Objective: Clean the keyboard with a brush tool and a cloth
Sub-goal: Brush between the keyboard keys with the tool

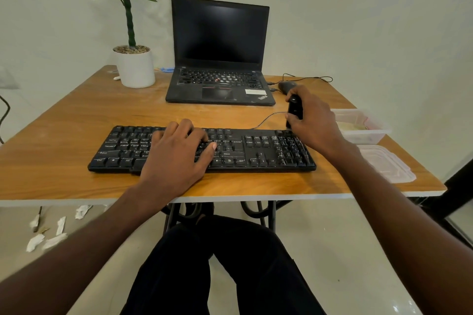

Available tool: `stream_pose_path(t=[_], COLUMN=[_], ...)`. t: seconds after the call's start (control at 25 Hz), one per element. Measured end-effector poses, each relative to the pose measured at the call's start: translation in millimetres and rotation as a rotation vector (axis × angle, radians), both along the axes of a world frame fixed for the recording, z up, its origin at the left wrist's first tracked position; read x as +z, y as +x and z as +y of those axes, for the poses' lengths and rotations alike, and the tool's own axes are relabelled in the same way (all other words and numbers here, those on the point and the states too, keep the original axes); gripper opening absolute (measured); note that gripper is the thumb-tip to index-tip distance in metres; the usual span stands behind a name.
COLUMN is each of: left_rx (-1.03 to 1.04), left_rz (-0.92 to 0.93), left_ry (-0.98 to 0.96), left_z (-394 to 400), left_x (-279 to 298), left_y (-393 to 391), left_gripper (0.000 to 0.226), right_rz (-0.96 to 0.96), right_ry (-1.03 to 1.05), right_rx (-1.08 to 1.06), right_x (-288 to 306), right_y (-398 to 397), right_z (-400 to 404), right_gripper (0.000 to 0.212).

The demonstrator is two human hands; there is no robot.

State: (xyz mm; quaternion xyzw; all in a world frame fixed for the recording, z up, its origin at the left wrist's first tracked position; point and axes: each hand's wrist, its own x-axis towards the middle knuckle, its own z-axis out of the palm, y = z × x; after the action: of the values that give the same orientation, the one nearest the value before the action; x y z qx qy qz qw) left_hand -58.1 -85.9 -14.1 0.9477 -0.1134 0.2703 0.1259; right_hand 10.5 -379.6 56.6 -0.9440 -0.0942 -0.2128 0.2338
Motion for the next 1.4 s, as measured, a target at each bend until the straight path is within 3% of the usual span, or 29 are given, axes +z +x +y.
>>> stream_pose_path(t=[0.24,0.4,0.52,0.6,0.68,0.8,0.88,0.96,1.16,1.28,1.4], left_rx=[0.001,0.081,0.217,0.209,0.180,0.037,-0.071,-0.123,-0.169,-0.126,-0.096], left_rz=[-0.021,-0.081,-0.096,-0.005,0.214,0.525,0.686,0.807,0.898,0.865,0.827], left_ry=[0.024,-0.062,-0.347,-0.578,-0.678,-0.808,-0.775,-0.675,-0.615,-0.609,-0.591], left_z=[0.3,20.1,79.2,128.9,164.7,194.6,203.4,205.0,205.5,204.8,205.1], left_x=[1.5,20.9,40.6,35.7,25.4,23.8,25.9,25.6,24.1,23.2,22.2], left_y=[-1.0,-4.8,-1.6,-4.1,-10.7,-12.8,-8.0,-4.1,1.4,0.9,0.0], left_gripper=[0.046,0.033,0.030,0.029,0.046,0.097,0.136,0.156,0.168,0.158,0.151], right_rz=[-0.017,0.012,0.043,0.061,0.085,0.170,0.240,0.287,0.354,0.293,0.201], right_ry=[0.236,0.336,0.420,0.486,0.533,0.586,0.606,0.593,0.479,0.369,0.132], right_rx=[0.070,0.203,0.317,0.375,0.436,0.516,0.561,0.612,0.719,0.764,0.820], right_x=[6.0,4.2,0.5,-1.1,-2.6,-3.8,-1.8,0.8,8.0,5.4,10.6], right_y=[-5.3,-15.9,-20.5,-21.3,-18.8,-8.8,0.5,9.6,20.2,20.8,27.2], right_z=[5.4,33.0,63.9,90.1,118.7,161.9,189.8,217.9,276.5,300.5,304.9], right_gripper=[0.042,0.044,0.053,0.056,0.056,0.061,0.068,0.073,0.069,0.067,0.062])
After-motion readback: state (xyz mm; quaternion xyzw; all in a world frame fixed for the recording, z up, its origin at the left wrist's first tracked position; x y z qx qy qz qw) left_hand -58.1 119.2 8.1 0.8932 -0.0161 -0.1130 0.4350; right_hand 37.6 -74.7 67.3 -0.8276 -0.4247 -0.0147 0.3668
